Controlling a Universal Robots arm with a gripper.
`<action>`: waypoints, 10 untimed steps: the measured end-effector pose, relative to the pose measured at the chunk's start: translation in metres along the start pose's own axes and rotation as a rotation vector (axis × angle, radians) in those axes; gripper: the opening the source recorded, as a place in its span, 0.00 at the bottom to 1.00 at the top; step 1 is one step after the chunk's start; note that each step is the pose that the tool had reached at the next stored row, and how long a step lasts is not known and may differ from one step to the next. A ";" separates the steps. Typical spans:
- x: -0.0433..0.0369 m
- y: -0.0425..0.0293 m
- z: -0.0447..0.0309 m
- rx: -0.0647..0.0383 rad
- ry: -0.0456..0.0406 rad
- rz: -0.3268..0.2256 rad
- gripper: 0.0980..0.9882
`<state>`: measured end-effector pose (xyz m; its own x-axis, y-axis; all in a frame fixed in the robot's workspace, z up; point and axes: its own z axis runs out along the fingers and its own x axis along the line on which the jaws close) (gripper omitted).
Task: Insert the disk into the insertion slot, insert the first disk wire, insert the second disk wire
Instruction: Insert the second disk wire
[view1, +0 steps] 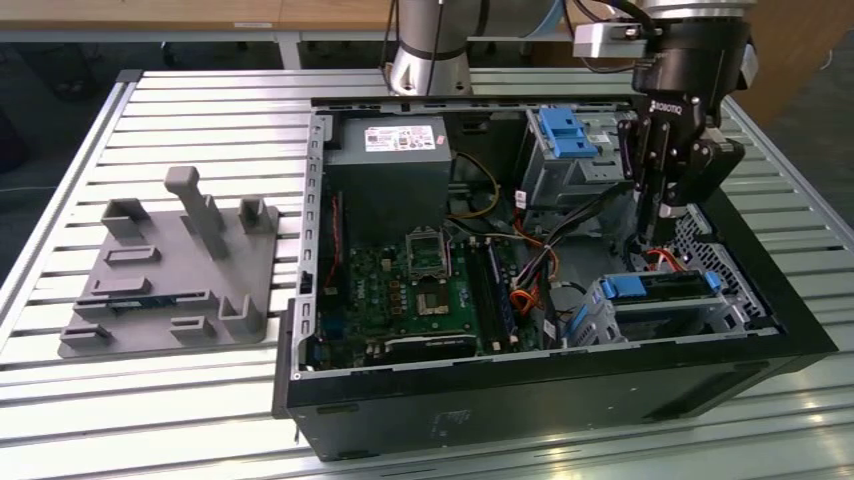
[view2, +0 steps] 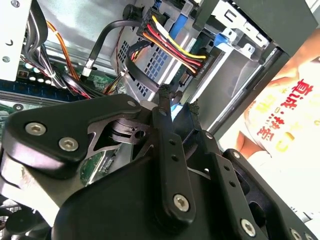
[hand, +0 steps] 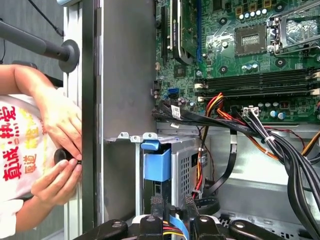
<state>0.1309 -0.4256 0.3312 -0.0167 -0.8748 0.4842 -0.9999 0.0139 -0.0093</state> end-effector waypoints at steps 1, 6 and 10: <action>0.0000 0.0000 0.0000 0.000 -0.0007 -0.001 0.22; 0.0000 0.0000 0.0002 0.000 -0.0012 -0.001 0.22; 0.0000 0.0001 0.0005 0.000 -0.0056 -0.001 0.22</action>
<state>0.1307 -0.4259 0.3308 -0.0158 -0.8775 0.4793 -0.9999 0.0131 -0.0092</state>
